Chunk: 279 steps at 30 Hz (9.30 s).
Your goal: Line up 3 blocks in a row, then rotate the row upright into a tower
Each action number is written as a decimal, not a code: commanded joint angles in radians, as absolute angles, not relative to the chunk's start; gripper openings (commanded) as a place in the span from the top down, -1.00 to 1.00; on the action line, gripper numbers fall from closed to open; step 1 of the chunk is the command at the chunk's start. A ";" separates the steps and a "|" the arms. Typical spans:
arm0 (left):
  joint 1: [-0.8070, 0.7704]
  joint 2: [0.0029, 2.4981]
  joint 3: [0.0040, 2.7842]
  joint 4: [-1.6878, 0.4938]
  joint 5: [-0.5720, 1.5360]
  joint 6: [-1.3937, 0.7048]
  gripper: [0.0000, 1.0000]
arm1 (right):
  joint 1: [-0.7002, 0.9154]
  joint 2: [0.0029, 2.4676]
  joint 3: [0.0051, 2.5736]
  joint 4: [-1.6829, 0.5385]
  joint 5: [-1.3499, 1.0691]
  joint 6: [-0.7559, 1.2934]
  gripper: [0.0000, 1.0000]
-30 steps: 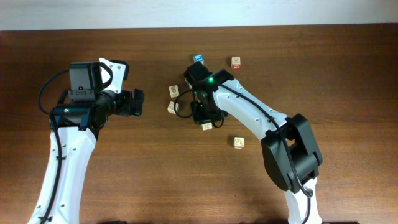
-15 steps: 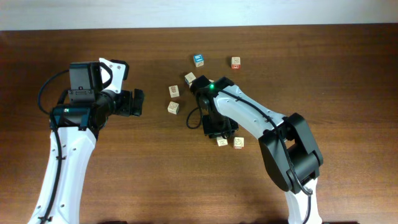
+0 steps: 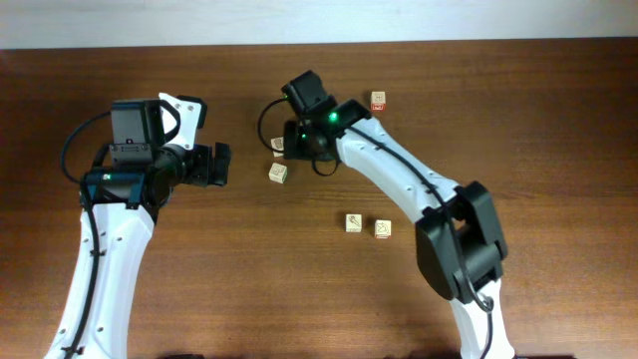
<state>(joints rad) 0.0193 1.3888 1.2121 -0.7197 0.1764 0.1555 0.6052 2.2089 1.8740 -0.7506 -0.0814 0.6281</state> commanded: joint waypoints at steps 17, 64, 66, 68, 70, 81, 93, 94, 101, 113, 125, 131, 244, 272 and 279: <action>0.023 1.350 1.231 -0.705 -0.140 0.015 -0.98 | 0.706 2.380 1.879 -0.684 0.012 0.683 0.23; 0.022 1.350 1.231 -0.715 -0.036 0.014 -0.99 | 0.568 1.903 2.410 -1.699 -0.015 0.397 0.03; 0.022 1.350 1.231 -0.739 -0.036 0.014 -0.98 | 0.569 1.769 2.306 -1.699 -0.008 0.411 0.03; 0.022 1.350 1.231 -0.758 -0.021 0.014 -0.99 | 0.569 1.623 2.070 -1.697 0.123 0.545 0.03; 0.022 1.350 1.231 -0.762 0.006 0.013 -0.98 | 0.553 1.514 1.788 -1.594 0.139 0.579 0.23; 0.022 1.573 1.231 -0.797 0.117 -0.127 -0.98 | 0.202 1.649 0.987 -0.768 -0.289 0.321 0.92; 0.022 1.625 1.231 -0.776 0.117 -0.142 -0.99 | 0.202 1.813 0.987 -0.663 -0.441 0.472 0.91; 0.022 1.625 1.231 -0.775 0.117 -0.142 -0.98 | 0.203 1.813 0.987 -0.664 -0.442 0.548 0.92; 0.022 1.625 1.231 -0.776 0.116 -0.142 -0.99 | 0.276 1.813 0.987 -0.603 -0.416 0.698 0.92; 0.022 1.625 1.231 -0.776 0.117 -0.142 -0.98 | 0.269 1.855 1.176 -0.573 -0.375 0.414 0.92; 0.022 1.625 1.231 -0.775 0.116 -0.141 -0.98 | 0.403 1.919 1.179 -0.598 -0.437 0.329 0.91; 0.022 1.625 1.231 -0.775 0.116 -0.141 -0.99 | 0.422 1.919 1.180 -0.624 -0.442 0.325 0.91; 0.081 1.686 1.227 -0.827 0.169 -0.142 0.35 | 0.792 1.949 1.323 -0.875 -0.092 0.770 0.92; 0.083 1.686 1.227 -0.721 0.065 -0.142 0.15 | 0.751 1.944 1.444 -0.631 -0.066 0.493 0.60; 0.089 1.686 1.227 -0.719 0.019 -0.142 0.14 | 0.754 2.028 1.444 -0.586 -0.077 0.513 0.92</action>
